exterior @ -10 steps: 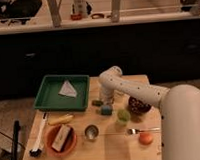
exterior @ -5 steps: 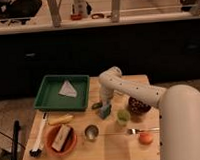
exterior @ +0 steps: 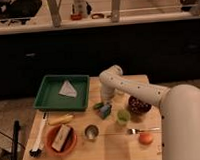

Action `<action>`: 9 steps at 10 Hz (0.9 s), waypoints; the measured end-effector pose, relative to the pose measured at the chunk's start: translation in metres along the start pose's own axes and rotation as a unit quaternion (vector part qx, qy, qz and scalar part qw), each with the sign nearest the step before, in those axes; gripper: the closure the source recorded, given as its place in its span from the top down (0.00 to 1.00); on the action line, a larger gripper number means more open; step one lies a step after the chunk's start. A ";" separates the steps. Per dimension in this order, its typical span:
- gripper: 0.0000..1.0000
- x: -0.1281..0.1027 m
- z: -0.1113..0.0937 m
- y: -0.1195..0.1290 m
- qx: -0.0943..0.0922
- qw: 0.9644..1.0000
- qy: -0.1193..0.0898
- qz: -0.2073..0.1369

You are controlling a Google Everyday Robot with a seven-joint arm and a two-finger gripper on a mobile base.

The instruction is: Place pepper in metal cup

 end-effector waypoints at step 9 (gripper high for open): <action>0.00 -0.021 -0.065 -0.015 0.018 0.999 -0.004 -0.045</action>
